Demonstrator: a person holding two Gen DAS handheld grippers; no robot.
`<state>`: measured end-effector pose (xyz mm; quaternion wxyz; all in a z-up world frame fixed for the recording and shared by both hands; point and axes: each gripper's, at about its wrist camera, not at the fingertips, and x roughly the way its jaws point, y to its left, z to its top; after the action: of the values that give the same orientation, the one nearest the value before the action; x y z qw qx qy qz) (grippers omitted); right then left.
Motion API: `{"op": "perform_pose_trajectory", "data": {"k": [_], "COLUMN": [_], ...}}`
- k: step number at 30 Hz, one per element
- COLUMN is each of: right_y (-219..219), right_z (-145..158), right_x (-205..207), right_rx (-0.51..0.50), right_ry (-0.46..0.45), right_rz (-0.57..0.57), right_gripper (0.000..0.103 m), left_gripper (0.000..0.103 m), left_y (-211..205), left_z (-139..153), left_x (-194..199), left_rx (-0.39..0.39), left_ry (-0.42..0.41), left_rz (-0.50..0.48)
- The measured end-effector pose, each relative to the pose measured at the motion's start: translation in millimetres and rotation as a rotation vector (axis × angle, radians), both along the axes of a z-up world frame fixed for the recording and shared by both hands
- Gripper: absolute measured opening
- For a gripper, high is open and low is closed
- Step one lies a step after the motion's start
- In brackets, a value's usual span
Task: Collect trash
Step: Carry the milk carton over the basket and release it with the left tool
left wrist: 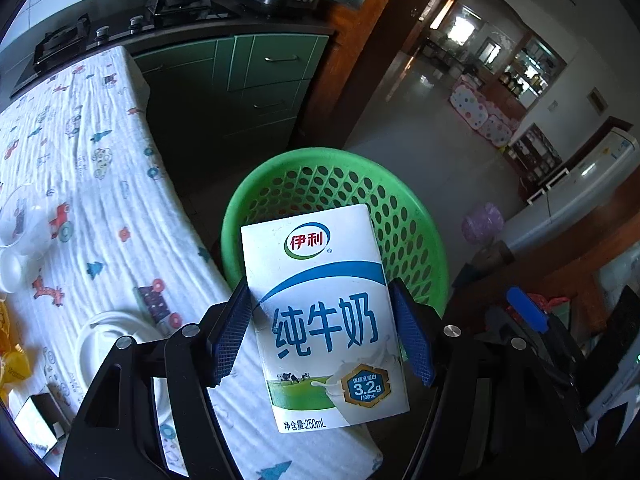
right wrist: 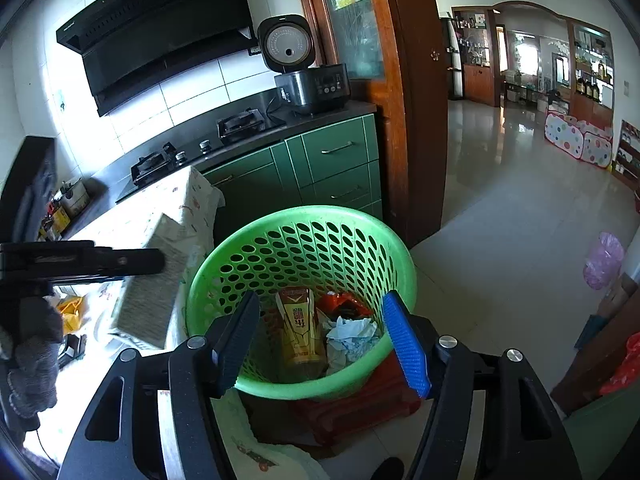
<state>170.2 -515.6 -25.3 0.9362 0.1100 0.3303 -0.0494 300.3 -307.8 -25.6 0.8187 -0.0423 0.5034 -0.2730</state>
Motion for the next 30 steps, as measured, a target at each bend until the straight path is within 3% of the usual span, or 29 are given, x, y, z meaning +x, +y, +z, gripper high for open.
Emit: {"op": "perform_pose_trajectory", "data": {"k": [11,19,21,30], "right_y": [-12,-13,-12,2], "right_z": [-11,-19,-20,-8], "right_x": [-7,-4,-5,-12], "right_rx": [0.018,0.030,0.030,0.034], "right_ry": [0.012,0.025,0.029,0.010], "right_rz": [-0.008,-0.009,-0.008,0.010], "right_gripper": [0.064,0.064,0.064,0.064], "left_gripper": [0.067,0.073,0.078,0.078], "left_y": [-28,-40,-40,-6], "left_z": [-25,-33,-32,-1], "left_x": [11,16,14,-13], "left_rx": [0.058,0.046,0.044,0.036], "left_ry": [0.018,0.010,0.004,-0.084], "left_rz": [-0.019,-0.036,-0.040,-0.046]}}
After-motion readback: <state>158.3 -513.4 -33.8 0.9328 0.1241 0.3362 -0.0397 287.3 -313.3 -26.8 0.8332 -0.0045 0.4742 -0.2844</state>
